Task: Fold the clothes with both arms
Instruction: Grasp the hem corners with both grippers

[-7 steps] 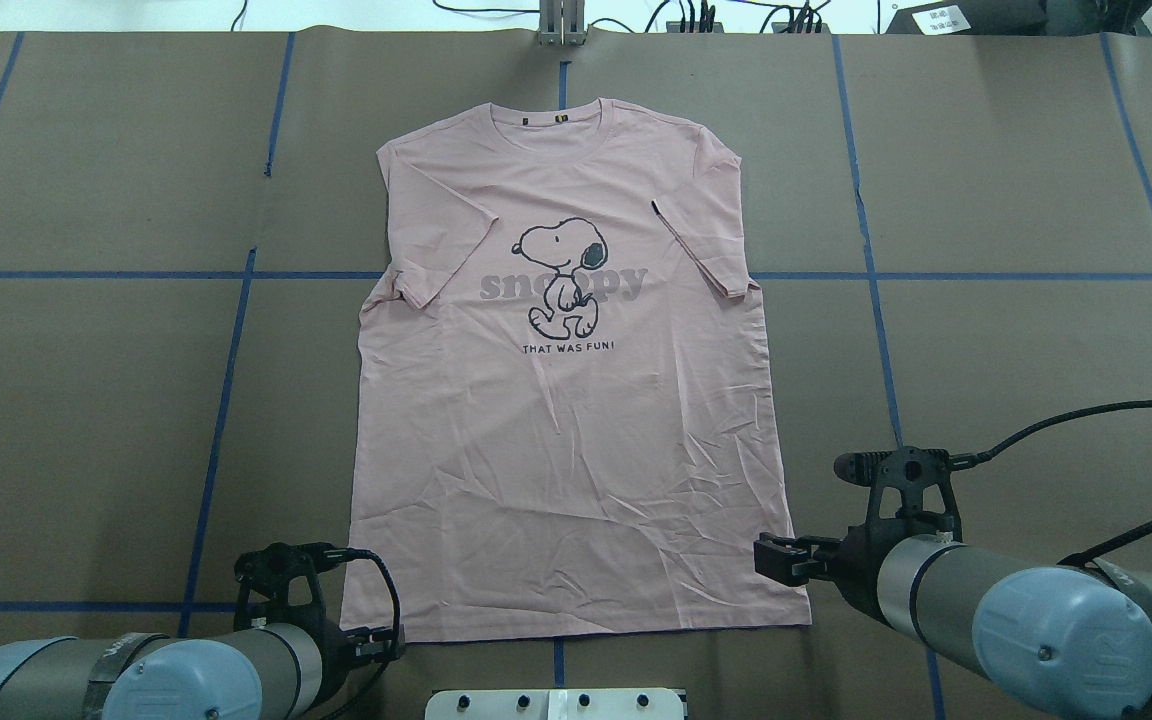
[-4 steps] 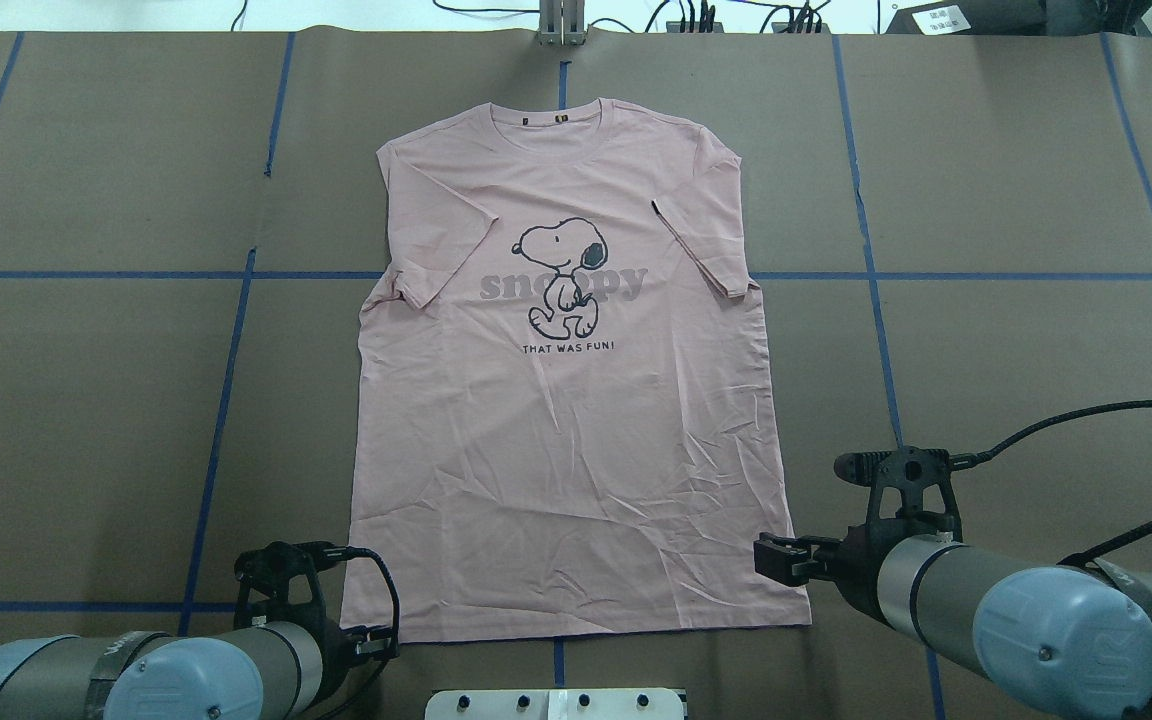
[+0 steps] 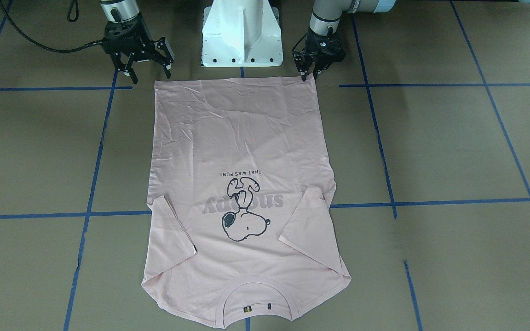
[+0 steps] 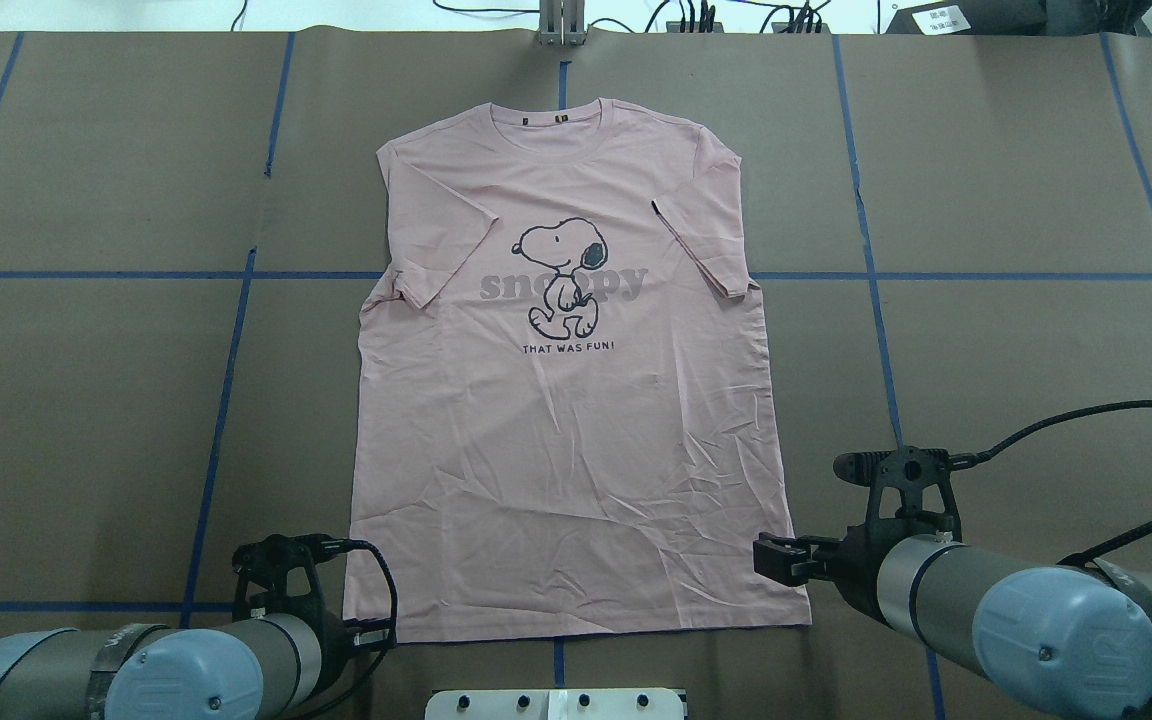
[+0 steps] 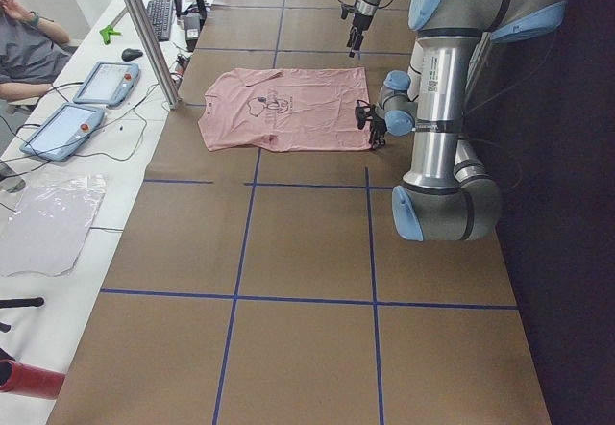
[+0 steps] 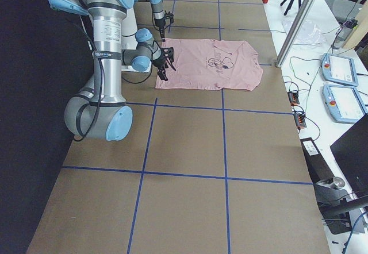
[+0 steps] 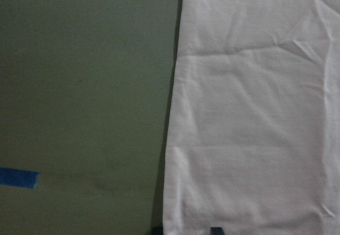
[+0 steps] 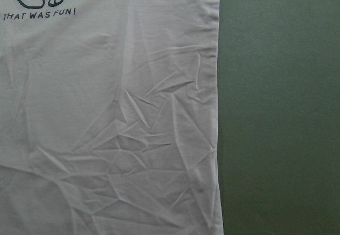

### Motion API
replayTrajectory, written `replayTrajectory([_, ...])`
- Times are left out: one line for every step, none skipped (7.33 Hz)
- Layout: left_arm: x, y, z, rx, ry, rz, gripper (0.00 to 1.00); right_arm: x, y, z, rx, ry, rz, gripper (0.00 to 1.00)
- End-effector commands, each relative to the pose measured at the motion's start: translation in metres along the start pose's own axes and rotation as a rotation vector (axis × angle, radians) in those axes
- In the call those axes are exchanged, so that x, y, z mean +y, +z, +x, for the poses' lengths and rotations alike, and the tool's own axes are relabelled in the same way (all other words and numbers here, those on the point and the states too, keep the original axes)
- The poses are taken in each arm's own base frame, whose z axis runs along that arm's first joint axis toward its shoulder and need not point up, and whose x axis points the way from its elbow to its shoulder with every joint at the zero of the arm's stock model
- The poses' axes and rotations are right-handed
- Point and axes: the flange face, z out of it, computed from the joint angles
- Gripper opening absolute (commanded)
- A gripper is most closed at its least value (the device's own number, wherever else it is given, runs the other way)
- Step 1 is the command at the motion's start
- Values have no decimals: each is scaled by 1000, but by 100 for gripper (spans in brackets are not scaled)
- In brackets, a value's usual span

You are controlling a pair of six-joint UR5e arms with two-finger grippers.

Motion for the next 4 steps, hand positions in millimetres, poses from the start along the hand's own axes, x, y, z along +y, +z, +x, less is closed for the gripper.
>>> replayTrajectory([-2, -1, 0, 1, -2, 1, 10, 0, 0, 1, 1, 0, 0, 100])
replayTrajectory([-2, -1, 0, 2, -1, 0, 0, 0, 0, 1, 1, 0, 0, 100])
replayTrajectory([-2, -2, 0, 2, -1, 0, 0, 0, 0, 1, 1, 0, 0, 100])
replayTrajectory([-1, -3, 1, 4, -1, -2, 0, 0, 0, 1, 1, 0, 0, 100])
